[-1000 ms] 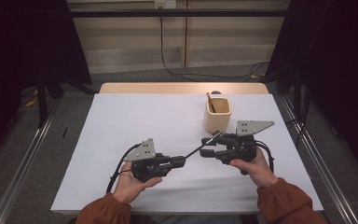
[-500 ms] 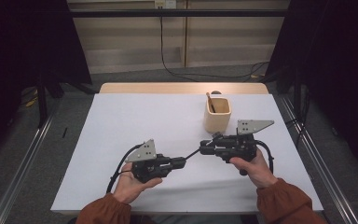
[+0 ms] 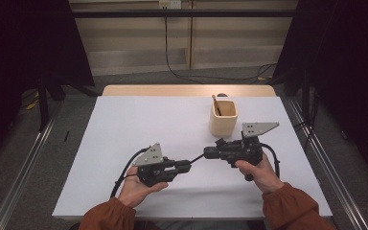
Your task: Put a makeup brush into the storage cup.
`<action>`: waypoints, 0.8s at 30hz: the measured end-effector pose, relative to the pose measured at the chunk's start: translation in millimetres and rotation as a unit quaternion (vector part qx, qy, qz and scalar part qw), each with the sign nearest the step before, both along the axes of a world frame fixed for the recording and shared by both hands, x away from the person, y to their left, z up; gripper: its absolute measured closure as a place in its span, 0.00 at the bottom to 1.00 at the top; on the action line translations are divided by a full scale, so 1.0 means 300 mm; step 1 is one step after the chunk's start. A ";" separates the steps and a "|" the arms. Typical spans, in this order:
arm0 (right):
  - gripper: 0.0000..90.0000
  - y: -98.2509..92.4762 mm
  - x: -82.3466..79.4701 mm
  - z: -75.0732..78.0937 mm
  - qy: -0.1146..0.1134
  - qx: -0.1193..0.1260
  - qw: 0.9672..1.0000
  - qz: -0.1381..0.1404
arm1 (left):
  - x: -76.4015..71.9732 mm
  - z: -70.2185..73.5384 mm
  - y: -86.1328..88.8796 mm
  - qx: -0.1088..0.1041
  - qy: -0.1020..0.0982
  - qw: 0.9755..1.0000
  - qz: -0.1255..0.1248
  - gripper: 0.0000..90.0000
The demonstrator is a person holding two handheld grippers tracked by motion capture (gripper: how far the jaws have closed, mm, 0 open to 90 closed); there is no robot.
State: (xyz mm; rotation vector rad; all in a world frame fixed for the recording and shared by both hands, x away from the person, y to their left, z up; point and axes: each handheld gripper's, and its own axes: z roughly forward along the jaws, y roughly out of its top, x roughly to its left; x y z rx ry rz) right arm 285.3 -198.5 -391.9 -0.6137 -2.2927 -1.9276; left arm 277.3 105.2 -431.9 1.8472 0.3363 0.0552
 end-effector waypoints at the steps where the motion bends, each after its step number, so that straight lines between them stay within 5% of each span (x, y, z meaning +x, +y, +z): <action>1: 0.95 0.001 -0.001 0.001 -0.001 -0.001 1.000 0.000 | 0.002 -0.001 0.002 -0.001 0.000 1.000 0.001 0.88; 13: 0.95 -0.010 0.000 0.002 -0.005 -0.017 1.000 -0.016 | 0.002 0.005 0.016 -0.019 0.009 0.999 0.027 0.67; 24: 0.95 -0.027 0.003 0.006 -0.007 -0.021 0.999 -0.028 | -0.001 0.019 0.038 -0.019 0.011 0.997 0.077 0.24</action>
